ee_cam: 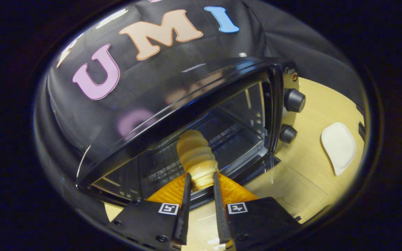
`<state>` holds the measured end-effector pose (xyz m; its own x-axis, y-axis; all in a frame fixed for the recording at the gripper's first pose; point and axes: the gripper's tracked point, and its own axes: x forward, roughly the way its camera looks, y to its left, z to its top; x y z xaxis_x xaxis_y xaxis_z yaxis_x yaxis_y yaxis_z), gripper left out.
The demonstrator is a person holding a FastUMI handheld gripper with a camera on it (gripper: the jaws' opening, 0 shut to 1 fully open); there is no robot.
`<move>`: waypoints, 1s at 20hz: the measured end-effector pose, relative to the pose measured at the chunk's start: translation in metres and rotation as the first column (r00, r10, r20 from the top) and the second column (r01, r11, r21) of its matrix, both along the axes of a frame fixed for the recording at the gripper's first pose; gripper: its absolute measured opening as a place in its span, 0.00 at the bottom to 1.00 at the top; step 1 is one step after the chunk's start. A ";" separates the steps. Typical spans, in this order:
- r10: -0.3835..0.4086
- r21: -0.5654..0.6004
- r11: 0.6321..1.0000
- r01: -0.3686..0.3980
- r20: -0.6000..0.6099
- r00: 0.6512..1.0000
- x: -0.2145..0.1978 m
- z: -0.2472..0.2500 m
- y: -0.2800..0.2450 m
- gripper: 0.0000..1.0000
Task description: Open the toaster oven, put the food inside, and close the toaster oven door.
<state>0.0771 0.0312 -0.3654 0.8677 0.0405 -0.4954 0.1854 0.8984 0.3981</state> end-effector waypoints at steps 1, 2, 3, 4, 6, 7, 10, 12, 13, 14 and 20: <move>0.009 -0.013 1.000 -0.009 0.004 1.000 0.001 0.000 0.000 0.36; 0.017 -0.021 1.000 -0.017 0.008 1.000 0.003 0.000 0.000 0.36; 0.025 -0.027 0.999 -0.025 0.008 1.000 0.002 -0.001 0.000 0.38; 0.034 -0.033 0.999 -0.033 0.013 0.999 0.002 0.001 0.000 0.40; 0.057 -0.052 0.997 -0.056 0.017 0.998 0.003 0.003 0.001 0.49; 0.073 -0.062 0.995 -0.072 0.017 0.997 0.004 0.004 0.002 0.55; 0.127 -0.077 0.989 -0.124 0.029 0.991 0.004 0.009 0.005 0.75; 0.150 -0.098 0.984 -0.146 0.033 0.988 0.000 0.011 0.002 0.87; 0.163 -0.114 0.981 -0.159 0.032 0.986 -0.003 0.012 0.000 0.91; 0.179 -0.130 0.976 -0.174 0.029 0.983 -0.008 0.012 -0.002 0.94; 0.325 -0.265 0.912 -0.314 -0.003 0.946 -0.051 0.013 -0.008 1.00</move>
<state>0.0259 0.0232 -0.3523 0.8494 0.1940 -0.4908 -0.1399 0.9795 0.1450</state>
